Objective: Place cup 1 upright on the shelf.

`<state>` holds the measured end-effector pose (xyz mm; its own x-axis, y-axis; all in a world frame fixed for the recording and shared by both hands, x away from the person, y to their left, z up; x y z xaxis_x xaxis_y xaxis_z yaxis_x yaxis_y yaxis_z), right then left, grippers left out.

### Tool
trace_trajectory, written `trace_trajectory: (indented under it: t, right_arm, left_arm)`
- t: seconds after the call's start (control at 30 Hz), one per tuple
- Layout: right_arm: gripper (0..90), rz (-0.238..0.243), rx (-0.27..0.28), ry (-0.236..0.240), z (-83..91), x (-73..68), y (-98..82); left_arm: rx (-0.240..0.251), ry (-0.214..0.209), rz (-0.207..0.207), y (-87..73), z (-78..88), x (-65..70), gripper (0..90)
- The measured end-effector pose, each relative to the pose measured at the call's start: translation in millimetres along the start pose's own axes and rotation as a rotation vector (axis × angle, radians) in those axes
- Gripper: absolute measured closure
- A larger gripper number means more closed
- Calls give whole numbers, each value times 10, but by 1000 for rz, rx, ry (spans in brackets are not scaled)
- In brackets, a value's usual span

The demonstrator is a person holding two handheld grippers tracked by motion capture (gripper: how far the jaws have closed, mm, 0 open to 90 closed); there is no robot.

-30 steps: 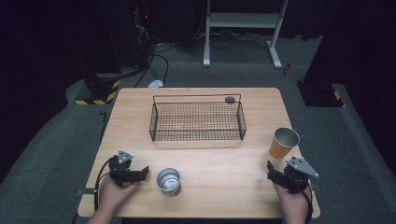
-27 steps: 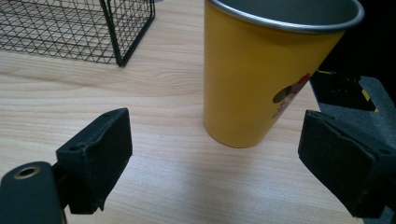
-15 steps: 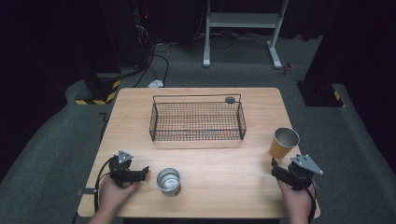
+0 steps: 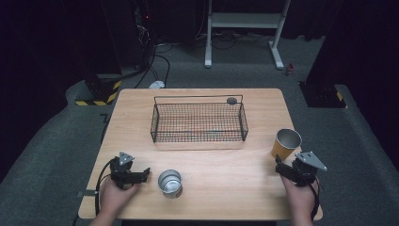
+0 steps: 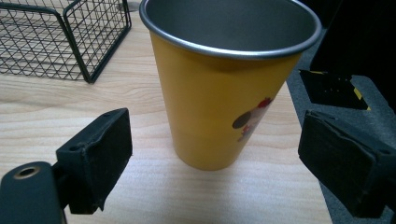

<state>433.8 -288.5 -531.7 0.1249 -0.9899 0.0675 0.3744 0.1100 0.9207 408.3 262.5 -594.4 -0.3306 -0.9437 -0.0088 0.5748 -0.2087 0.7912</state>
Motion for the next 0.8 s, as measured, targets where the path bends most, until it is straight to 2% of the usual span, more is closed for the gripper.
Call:
trace_trajectory:
  t: [0.37, 0.63, 0.8]
  right_arm:
    - [98, -6, 5, 1, -160, 16, 75]
    - [99, -24, 31, 4, -258, 31, 155]
    - [98, -40, 25, 8, -324, 38, 172]
  left_arm:
    - [-4, 2, 5, 7, -12, 2, 3]
    - [-4, 4, 4, 7, -10, 0, 5]
    - [-4, 4, 5, 7, -10, 0, 5]
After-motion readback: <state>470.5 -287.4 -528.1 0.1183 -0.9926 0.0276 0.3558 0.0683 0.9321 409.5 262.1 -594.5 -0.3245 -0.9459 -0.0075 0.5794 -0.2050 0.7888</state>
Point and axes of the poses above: each handheld gripper's, and its own axes: z roughly backward along the jaws, y roughly out of its top, x roughly to its right, the point moved 9 cm from there along -z, roughly forward along the jaws, and after that the axes turned 7 degrees about x, right-handed, at the moved point
